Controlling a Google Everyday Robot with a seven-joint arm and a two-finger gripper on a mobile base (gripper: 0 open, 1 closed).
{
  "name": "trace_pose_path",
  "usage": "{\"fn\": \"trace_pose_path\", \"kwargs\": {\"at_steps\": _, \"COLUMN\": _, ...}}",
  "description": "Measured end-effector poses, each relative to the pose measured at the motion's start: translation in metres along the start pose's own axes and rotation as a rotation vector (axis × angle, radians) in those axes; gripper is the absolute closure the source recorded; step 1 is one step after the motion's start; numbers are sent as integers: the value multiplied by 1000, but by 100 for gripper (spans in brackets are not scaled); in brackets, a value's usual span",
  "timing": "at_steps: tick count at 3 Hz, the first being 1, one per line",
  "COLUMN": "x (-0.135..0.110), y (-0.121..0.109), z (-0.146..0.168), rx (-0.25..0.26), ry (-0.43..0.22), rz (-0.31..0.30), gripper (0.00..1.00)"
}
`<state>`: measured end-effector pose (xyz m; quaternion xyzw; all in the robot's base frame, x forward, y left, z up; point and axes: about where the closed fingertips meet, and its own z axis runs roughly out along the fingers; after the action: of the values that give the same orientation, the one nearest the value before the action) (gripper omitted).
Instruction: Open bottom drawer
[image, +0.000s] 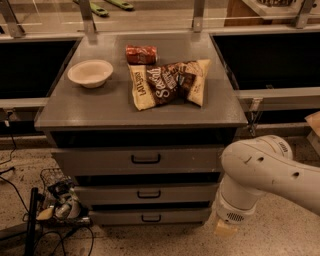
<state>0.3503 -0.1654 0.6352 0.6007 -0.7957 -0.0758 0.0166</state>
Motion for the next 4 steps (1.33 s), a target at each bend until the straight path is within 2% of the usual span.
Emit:
{"fn": "trace_pose_path", "kwargs": {"at_steps": 1, "x": 0, "y": 10, "z": 33, "rx": -35, "ry": -31, "rz": 44, "gripper": 100}}
{"fn": "trace_pose_path", "kwargs": {"at_steps": 2, "x": -14, "y": 17, "z": 101, "rx": -97, "ry": -49, "rz": 69, "gripper": 100}}
{"fn": "trace_pose_path", "kwargs": {"at_steps": 3, "x": -32, "y": 13, "z": 163, "rx": -159, "ry": -49, "rz": 84, "gripper": 100}}
{"fn": "trace_pose_path", "kwargs": {"at_steps": 4, "x": -33, "y": 21, "z": 180, "rx": -199, "ry": -46, "rz": 86, "gripper": 100}}
